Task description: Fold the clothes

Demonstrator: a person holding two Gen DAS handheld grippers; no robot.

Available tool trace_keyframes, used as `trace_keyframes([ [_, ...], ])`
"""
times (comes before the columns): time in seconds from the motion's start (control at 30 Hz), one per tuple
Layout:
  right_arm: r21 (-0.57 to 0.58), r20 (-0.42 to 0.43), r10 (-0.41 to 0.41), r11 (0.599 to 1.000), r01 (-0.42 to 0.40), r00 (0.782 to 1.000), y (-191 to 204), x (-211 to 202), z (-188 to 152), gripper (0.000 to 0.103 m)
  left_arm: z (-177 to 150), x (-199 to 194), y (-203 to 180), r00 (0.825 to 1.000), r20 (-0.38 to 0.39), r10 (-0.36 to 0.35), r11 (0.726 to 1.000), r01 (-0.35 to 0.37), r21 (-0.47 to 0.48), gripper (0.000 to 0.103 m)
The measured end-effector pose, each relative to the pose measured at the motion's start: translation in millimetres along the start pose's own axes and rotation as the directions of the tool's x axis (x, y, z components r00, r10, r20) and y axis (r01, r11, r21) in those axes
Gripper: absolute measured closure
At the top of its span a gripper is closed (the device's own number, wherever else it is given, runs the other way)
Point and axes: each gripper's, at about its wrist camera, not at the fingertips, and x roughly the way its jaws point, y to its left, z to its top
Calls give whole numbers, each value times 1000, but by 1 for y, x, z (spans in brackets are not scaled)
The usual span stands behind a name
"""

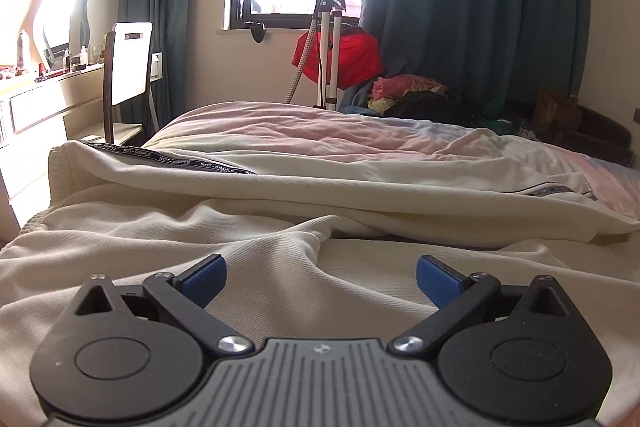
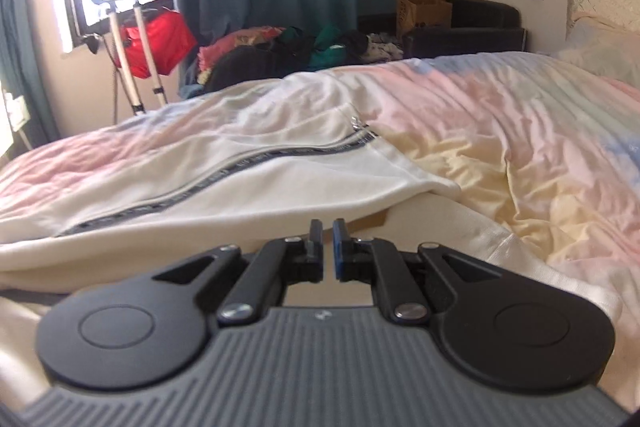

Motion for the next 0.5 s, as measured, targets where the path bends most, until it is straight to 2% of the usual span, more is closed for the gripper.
trace_keyframes([
  [0.13, -26, 21, 148, 989, -148, 989, 30, -63, -6, 95, 9, -35, 1, 1000, 22, -10, 1000, 10, -16, 1],
  [0.33, -204, 17, 297, 936, -288, 955, 89, -145, -36, 94, 7, -100, -12, 997, 58, -59, 998, 57, 41, 0],
  [0.5, -210, 39, 326, 927, -311, 945, 95, -178, -49, 93, -11, -139, -13, 995, 43, -87, 995, 84, 54, 0],
])
